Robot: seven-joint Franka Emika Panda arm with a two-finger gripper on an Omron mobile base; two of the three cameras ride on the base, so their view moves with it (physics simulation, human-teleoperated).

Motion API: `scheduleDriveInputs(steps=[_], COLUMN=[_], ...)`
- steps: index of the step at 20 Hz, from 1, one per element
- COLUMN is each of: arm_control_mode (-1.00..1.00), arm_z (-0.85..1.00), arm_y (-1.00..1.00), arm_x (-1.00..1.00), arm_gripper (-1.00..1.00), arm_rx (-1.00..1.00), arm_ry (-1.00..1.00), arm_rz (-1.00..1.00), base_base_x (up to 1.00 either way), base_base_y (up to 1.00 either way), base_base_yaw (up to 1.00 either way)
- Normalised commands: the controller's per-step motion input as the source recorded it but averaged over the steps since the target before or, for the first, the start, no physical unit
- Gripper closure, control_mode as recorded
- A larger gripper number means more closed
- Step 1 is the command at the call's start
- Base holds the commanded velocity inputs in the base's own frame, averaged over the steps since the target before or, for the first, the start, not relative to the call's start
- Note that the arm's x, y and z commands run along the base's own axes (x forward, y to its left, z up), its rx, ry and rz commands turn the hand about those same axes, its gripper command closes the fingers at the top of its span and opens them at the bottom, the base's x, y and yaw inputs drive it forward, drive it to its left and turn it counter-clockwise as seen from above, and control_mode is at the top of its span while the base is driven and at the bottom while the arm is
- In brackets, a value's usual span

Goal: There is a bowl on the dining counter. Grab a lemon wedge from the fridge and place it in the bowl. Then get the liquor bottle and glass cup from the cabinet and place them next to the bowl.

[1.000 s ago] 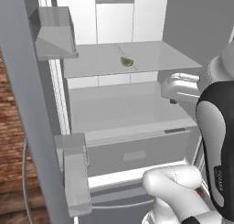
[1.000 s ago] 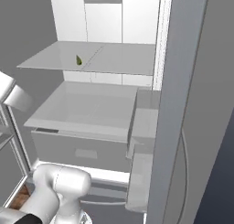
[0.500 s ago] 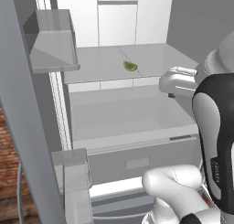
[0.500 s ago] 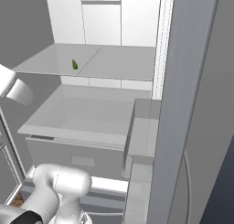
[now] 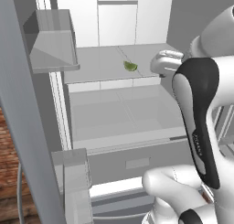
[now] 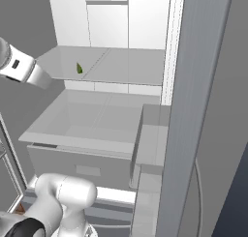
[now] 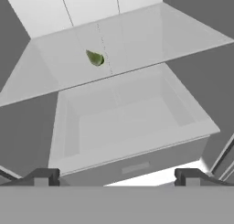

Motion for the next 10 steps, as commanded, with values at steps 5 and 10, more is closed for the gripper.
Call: scheduleDriveInputs(steps=[5,10], arm_control_mode=[-1.0,-1.0], arm_z=[0.01,-0.03], arm_y=[0.0,0.0], arm_x=[0.69,0.71], arm_gripper=[-1.0,-1.0], arm_rx=[-0.05,-0.06], arm_ry=[-0.05,-0.04], arm_rz=[0.01,0.06], base_base_x=[0.0,0.0], base_base_y=[0.0,0.0], base_base_yaw=[0.0,0.0])
